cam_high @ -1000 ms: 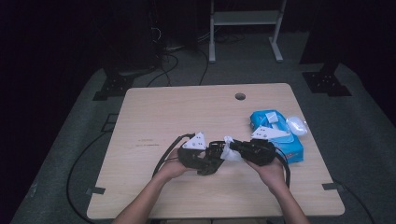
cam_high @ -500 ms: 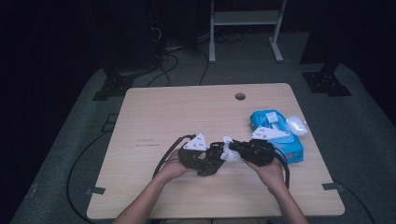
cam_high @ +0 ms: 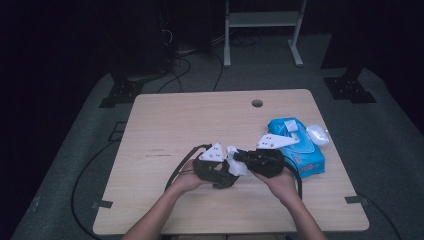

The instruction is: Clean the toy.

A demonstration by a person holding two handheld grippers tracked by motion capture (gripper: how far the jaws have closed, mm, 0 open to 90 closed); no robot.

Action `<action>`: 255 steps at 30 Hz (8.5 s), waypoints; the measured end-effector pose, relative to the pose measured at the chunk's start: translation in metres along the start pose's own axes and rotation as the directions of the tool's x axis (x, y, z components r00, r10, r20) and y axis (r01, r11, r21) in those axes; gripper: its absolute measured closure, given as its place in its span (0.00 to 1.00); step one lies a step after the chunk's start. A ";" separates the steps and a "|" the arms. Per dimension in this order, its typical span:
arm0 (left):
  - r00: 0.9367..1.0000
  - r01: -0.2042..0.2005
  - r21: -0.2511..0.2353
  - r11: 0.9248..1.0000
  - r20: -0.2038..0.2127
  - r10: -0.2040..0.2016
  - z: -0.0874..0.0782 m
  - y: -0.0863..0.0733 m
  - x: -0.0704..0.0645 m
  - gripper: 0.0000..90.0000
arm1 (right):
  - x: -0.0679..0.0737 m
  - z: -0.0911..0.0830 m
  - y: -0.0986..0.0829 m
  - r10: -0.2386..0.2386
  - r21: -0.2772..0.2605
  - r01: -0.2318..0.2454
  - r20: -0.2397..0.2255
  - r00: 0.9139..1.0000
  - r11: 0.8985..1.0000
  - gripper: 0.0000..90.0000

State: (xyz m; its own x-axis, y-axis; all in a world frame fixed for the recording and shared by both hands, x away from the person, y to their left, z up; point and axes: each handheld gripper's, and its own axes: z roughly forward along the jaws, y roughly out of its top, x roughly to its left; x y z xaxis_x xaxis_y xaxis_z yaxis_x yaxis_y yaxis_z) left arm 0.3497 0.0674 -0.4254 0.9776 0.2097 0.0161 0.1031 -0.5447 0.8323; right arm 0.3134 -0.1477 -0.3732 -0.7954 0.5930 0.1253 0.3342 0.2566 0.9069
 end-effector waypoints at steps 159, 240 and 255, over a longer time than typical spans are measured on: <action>0.989 0.131 0.123 0.984 0.052 -0.139 -0.024 -0.025 0.021 0.57 | -0.015 0.022 -0.061 0.148 0.089 -0.150 0.032 0.988 0.985 0.94; 0.986 0.135 0.158 0.978 0.074 -0.148 -0.011 -0.036 -0.017 0.37 | 0.014 -0.005 -0.100 0.056 0.226 -0.064 0.039 0.998 0.972 0.93; 0.997 0.077 0.236 0.969 -0.002 -0.079 0.016 -0.026 -0.024 0.24 | 0.004 -0.045 -0.093 0.092 0.146 -0.100 0.058 0.994 0.984 0.93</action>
State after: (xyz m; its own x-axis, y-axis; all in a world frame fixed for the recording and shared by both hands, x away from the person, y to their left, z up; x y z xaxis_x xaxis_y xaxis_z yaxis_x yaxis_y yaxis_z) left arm 0.3267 0.0631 -0.4564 0.9661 0.2536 -0.0485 0.2185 -0.7029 0.6769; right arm 0.2561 -0.2030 -0.4393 -0.7305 0.6575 0.1845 0.4819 0.3049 0.8215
